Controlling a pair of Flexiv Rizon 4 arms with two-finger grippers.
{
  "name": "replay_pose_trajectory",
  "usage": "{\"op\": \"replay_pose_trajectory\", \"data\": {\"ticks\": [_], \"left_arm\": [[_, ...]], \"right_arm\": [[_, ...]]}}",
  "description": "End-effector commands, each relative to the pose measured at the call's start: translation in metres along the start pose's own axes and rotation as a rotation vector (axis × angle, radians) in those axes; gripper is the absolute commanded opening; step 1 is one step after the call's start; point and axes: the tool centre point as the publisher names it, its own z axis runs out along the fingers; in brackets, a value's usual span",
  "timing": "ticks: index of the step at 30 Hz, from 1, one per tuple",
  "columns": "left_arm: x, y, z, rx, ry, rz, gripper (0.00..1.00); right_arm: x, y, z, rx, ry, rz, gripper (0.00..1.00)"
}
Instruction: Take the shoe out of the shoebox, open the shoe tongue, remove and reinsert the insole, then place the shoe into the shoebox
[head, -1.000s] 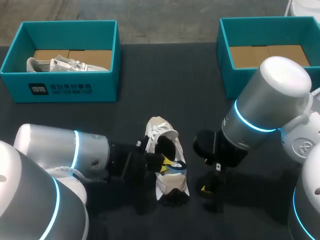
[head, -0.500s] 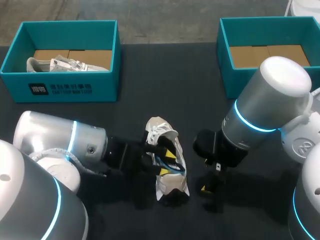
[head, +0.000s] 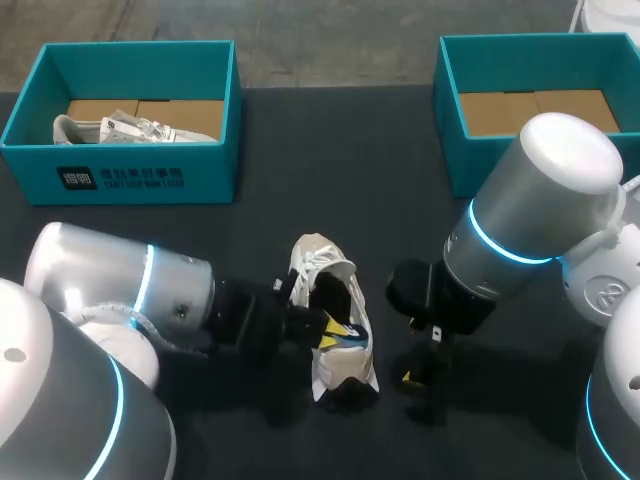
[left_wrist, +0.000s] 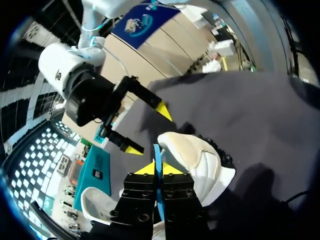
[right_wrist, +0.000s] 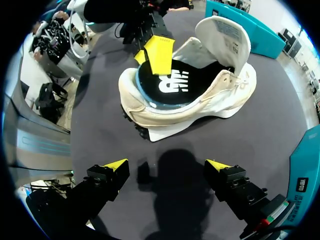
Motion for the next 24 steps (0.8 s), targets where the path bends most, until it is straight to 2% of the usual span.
{"op": "replay_pose_trajectory", "data": {"ticks": [1,16,19,23,24], "left_arm": [[0.006,0.001,0.006,-0.031,-0.011,0.017,0.00],[0.002,0.021,0.004,-0.115,-0.036,0.114,0.00],[0.000,0.023,0.003,-0.112,-0.039,0.107,0.00],[-0.001,0.018,0.000,-0.054,-0.039,0.039,0.00],[-0.001,0.016,-0.001,-0.042,-0.039,0.023,0.09]], "right_arm": [[0.001,0.001,0.002,0.002,-0.003,0.001,1.00],[0.001,0.001,0.002,0.002,-0.003,0.001,1.00],[0.001,0.001,0.002,0.002,-0.003,0.001,1.00],[0.001,0.001,0.002,0.002,-0.003,0.001,1.00],[0.001,0.001,0.002,0.002,-0.003,0.001,1.00]]}}
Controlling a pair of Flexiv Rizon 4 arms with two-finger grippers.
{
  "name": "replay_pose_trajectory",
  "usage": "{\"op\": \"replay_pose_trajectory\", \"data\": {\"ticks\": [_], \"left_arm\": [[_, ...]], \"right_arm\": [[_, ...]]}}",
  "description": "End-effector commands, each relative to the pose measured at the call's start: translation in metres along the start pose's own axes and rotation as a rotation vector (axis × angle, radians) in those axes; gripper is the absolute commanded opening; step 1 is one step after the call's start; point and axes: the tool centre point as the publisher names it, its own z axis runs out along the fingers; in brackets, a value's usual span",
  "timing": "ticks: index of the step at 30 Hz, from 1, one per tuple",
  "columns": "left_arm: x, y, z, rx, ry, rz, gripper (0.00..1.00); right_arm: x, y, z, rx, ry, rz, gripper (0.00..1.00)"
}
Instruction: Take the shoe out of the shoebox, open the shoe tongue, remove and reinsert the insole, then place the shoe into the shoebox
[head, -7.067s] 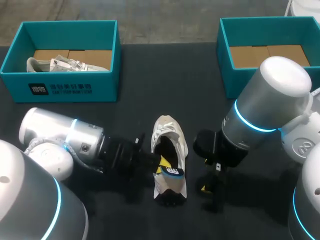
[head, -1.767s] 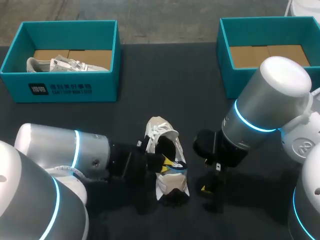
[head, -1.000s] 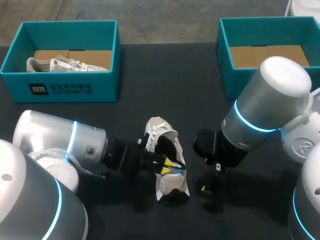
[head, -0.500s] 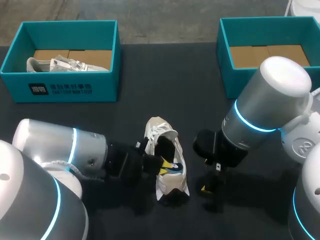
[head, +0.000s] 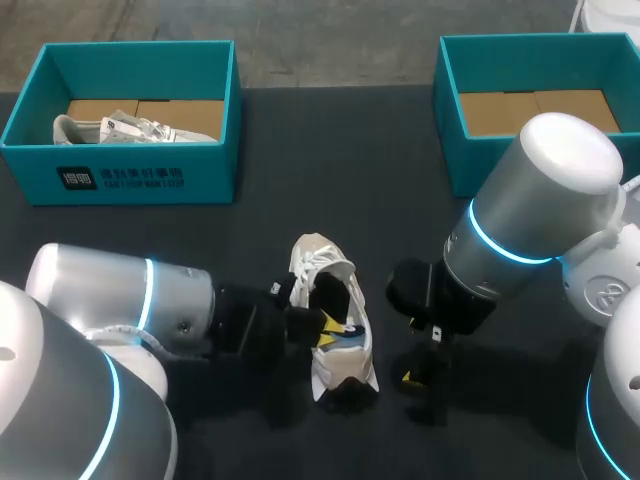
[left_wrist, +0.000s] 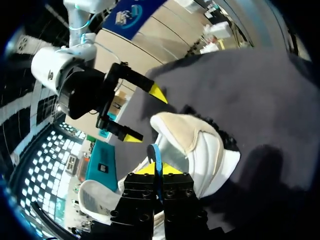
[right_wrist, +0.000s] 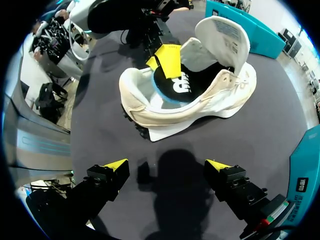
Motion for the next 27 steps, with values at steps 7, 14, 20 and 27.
{"op": "replay_pose_trajectory", "data": {"ticks": [7,14,20,27], "left_arm": [[0.000,-0.014,-0.008,0.095,0.009,-0.087,0.39],[-0.002,-0.023,-0.009,0.115,0.017,-0.106,0.17],[0.000,-0.024,-0.004,0.089,0.033,-0.052,0.00],[0.004,-0.011,0.001,0.018,0.031,0.045,0.00]], "right_arm": [[0.001,0.001,0.002,0.002,-0.003,0.001,1.00],[0.001,0.001,0.002,0.002,-0.003,0.001,1.00],[0.001,0.001,0.002,0.002,-0.003,0.001,1.00],[0.001,0.001,0.002,0.002,-0.003,0.001,1.00]]}}
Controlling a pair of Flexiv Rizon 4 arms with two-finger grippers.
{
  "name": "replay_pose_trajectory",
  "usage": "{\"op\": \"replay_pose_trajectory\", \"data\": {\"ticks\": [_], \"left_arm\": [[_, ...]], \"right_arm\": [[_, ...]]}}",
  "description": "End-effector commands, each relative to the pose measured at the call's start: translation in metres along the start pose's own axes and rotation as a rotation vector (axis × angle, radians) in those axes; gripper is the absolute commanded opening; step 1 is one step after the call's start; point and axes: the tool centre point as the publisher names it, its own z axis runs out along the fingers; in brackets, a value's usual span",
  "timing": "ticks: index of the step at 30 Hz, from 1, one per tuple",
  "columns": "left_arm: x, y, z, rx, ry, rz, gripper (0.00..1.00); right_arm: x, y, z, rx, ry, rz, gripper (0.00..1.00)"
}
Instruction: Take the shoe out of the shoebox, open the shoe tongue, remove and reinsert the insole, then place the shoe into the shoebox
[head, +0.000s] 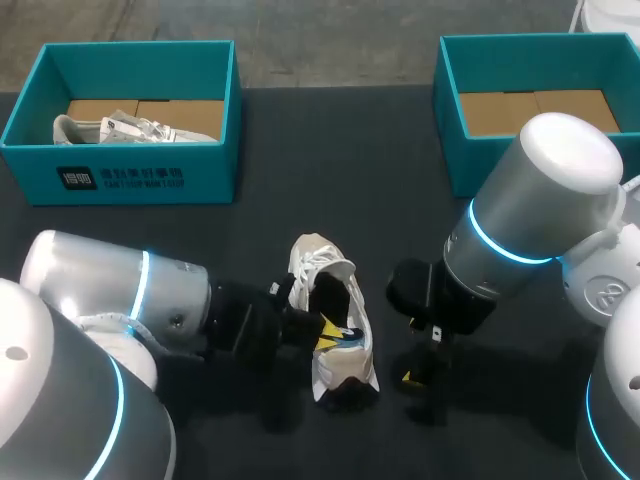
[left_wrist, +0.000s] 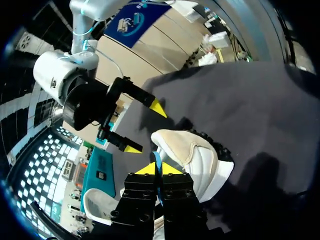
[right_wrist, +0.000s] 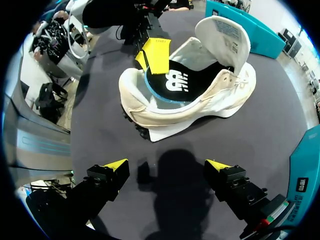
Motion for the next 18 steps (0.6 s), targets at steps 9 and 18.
{"op": "replay_pose_trajectory", "data": {"ticks": [9,18], "left_arm": [[0.000,0.017,0.008,-0.110,0.006,0.090,0.00],[-0.002,0.013,0.003,-0.057,0.014,0.047,0.00]], "right_arm": [[0.001,0.001,0.002,0.002,-0.003,0.001,1.00],[0.001,0.001,0.002,0.002,-0.003,0.001,1.00]]}}
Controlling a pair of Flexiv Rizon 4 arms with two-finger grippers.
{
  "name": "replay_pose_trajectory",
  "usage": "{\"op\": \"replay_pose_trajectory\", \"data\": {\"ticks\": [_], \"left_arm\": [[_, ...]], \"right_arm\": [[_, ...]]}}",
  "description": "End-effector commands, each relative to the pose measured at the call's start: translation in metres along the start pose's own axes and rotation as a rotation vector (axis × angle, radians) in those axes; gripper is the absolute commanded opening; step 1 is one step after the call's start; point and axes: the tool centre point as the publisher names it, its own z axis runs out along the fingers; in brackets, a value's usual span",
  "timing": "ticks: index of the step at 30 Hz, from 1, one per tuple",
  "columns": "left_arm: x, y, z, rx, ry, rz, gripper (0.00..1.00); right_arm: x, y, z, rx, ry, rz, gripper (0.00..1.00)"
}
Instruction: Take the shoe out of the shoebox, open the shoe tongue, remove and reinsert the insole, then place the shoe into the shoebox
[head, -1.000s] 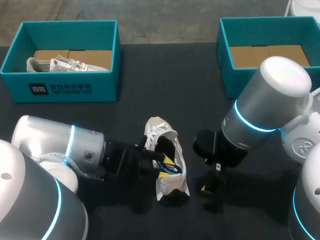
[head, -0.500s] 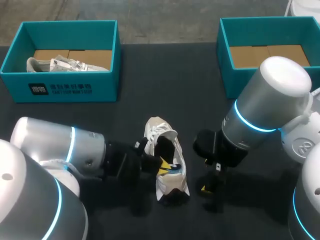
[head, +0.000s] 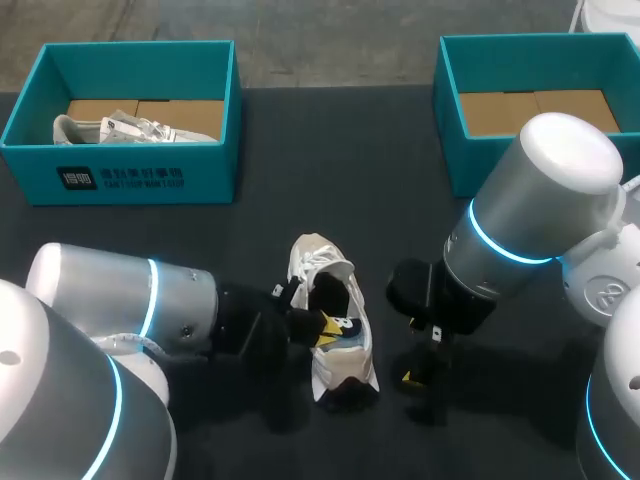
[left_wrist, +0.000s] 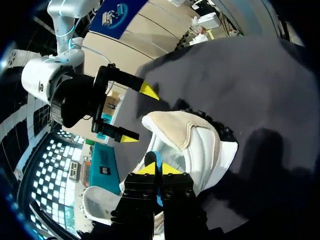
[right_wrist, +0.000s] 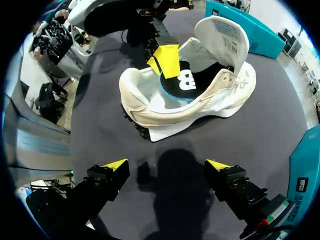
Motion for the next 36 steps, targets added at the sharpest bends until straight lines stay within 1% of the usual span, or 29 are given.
{"op": "replay_pose_trajectory", "data": {"ticks": [1,2,3,4,6,9,11,13,29,34,36], "left_arm": [[-0.003,-0.002,-0.003,0.063,0.013,-0.048,0.00],[-0.003,-0.003,-0.005,0.082,0.015,-0.067,0.19],[-0.003,-0.005,-0.006,0.094,0.016,-0.078,0.31],[-0.003,-0.006,-0.007,0.113,0.019,-0.096,0.37],[-0.005,-0.008,-0.010,0.126,0.017,-0.113,0.41],[-0.009,-0.008,-0.017,0.164,0.005,-0.145,0.43],[-0.011,-0.008,-0.021,0.180,0.003,-0.160,0.41],[-0.013,-0.010,-0.025,0.194,0.005,-0.171,0.42],[-0.011,-0.016,-0.037,0.200,0.055,-0.155,0.41],[-0.012,-0.014,-0.041,0.172,0.057,-0.176,0.40],[-0.012,-0.013,-0.044,0.167,0.062,-0.186,0.39]], "right_arm": [[0.001,0.001,0.002,0.002,-0.003,0.001,1.00],[0.001,0.001,0.002,0.002,-0.003,0.001,1.00],[0.001,0.001,0.002,0.002,-0.003,0.001,1.00],[0.001,0.001,0.002,0.002,-0.003,0.001,1.00],[0.001,0.001,0.002,0.002,-0.003,0.001,1.00],[0.001,0.001,0.002,0.002,-0.003,0.001,1.00],[0.001,0.001,0.002,0.002,-0.003,0.001,1.00],[0.001,0.001,0.002,0.002,-0.003,0.001,1.00],[0.001,0.001,0.002,0.002,-0.003,0.001,1.00],[0.001,0.001,0.002,0.002,-0.003,0.001,1.00],[0.001,0.001,0.002,0.002,-0.003,0.001,1.00]]}}
